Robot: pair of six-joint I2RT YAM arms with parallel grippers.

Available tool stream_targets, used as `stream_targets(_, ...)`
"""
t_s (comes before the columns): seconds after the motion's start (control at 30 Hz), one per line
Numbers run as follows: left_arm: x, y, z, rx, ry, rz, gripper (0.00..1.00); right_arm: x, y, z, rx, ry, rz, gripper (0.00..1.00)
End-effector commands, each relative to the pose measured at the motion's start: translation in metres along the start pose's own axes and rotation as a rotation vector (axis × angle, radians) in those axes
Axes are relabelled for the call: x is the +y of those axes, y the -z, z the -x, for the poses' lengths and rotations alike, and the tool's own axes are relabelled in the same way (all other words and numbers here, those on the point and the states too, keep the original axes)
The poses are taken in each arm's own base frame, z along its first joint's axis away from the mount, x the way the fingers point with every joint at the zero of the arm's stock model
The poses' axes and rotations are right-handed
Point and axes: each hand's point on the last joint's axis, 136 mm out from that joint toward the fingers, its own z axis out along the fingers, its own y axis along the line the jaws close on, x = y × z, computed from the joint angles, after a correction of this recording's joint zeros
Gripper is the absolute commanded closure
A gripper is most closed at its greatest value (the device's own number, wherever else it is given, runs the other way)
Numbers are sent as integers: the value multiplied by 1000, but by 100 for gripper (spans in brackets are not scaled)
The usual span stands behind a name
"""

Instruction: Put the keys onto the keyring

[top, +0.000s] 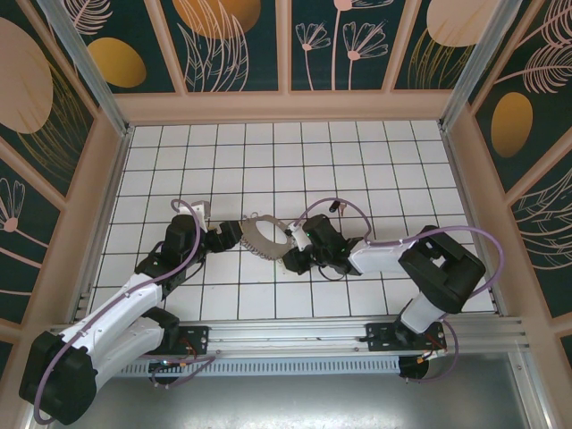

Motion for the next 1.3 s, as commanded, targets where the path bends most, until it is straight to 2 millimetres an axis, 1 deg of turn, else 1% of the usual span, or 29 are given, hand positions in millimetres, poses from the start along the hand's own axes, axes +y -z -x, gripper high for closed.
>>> stream_targets(0.0,-12,4,15,-41,-21,-41,14,-1,-3,2,1,-22,11,84)
stream_targets(0.07,-12,4,14,-39,-21,-42,15,-3,-2,2,0,-36,12,84)
stream_targets(0.23,-13,3,15,-37,-23,-43,15,-1,2,7,-8,-23,4,83)
stream_targets(0.3,-13,3,14,-36,-23,-42,15,0,4,11,-2,-3,-20,77)
stream_targets(0.47,-12,2,13,-31,-20,-43,14,11,6,20,16,53,-41,72)
stream_targets(0.5,-12,2,13,-32,-21,-44,15,13,5,23,13,58,-39,72)
stream_targets(0.67,-12,3,13,-33,-22,-42,15,14,2,26,29,66,-61,71)
stream_targets(0.83,-11,3,12,-32,-24,-40,15,20,-1,26,41,62,-38,73)
stream_targets(1.13,-11,4,12,-35,-29,-40,15,19,-9,17,91,27,-29,75)
stream_targets(1.27,-11,4,13,-40,-29,-41,15,15,-11,15,105,14,-48,75)
